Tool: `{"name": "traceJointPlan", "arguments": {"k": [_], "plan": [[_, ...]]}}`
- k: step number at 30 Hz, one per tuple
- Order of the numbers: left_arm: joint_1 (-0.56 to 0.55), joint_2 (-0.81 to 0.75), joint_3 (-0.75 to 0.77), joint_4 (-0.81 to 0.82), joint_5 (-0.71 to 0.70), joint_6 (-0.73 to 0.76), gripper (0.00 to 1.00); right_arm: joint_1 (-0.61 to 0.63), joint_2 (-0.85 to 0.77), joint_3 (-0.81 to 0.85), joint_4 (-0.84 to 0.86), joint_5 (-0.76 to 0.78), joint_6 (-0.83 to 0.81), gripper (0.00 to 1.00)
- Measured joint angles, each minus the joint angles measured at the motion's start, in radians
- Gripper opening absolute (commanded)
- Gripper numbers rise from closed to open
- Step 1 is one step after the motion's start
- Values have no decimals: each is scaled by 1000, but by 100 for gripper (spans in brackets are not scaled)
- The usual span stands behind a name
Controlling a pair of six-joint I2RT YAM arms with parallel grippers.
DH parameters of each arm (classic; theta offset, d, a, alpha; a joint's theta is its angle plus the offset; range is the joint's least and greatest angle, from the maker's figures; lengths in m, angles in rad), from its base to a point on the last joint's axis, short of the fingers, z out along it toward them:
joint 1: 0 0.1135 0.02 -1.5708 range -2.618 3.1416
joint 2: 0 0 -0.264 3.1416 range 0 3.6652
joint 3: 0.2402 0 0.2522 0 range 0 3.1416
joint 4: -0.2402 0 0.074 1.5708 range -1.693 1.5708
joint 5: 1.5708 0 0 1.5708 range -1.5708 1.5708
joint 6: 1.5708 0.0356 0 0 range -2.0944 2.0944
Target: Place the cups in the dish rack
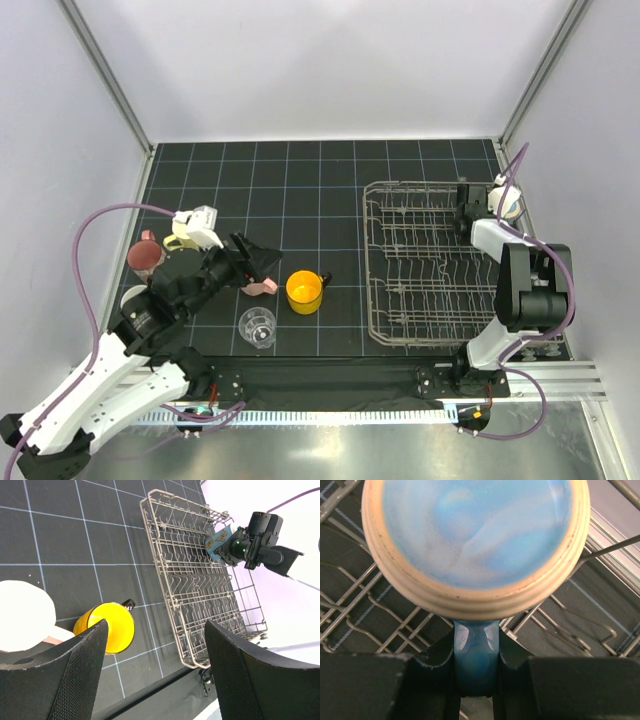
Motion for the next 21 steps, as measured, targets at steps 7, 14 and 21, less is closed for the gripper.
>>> {"name": "traceJointPlan", "arguments": {"k": [7,14,21], "plan": [[0,-36,0,-19,-11,-2,75,-2,42,80,-61,-9,0,28],[0,-75,0,-58,-19,-10,75,0,42,103,-87,-20,7,51],[0,-135,0,-86,-31,-42,76,14,3,101,-93,-34,7,58]]}}
